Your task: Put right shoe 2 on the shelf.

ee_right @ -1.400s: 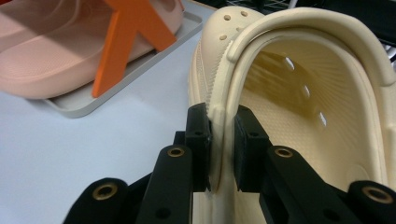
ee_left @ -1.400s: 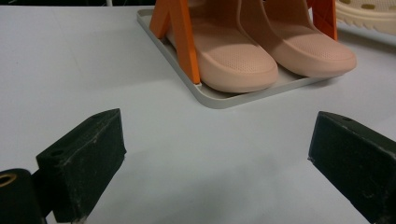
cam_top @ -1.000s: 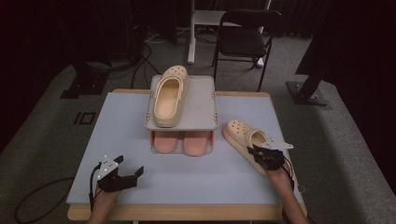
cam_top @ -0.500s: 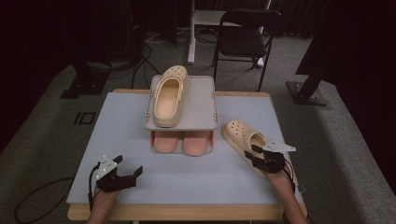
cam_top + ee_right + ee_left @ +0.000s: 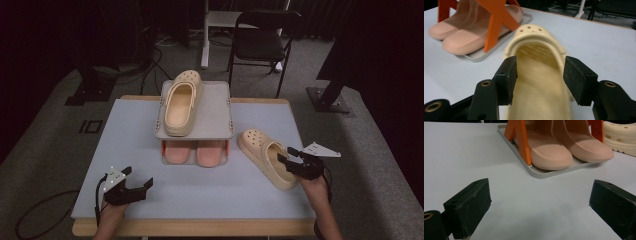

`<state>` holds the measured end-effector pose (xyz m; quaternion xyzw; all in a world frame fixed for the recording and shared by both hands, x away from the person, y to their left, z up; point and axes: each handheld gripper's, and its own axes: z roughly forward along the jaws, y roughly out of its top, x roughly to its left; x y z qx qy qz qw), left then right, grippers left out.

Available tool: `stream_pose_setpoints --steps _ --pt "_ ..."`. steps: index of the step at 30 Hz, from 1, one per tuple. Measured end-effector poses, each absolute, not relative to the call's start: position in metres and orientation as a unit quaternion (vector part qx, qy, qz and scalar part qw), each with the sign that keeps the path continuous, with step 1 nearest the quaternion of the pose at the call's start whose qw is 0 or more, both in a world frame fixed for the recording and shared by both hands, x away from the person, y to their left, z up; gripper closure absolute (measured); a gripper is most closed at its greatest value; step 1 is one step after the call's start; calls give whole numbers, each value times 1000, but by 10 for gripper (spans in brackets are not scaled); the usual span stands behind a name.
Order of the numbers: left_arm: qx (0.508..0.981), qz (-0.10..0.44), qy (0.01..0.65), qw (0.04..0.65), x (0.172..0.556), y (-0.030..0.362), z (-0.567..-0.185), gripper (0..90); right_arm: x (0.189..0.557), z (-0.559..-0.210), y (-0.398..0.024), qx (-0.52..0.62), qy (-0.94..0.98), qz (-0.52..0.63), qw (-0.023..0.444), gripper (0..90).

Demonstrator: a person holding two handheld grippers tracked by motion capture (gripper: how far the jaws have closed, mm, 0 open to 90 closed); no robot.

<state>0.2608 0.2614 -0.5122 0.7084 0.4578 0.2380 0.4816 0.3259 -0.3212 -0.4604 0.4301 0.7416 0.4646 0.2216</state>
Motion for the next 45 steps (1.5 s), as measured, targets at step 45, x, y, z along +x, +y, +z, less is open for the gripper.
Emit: stream_pose_setpoints --steps 45 --pt "708 235 460 481 262 263 -514 35 377 -479 -322 466 764 406 187 760"
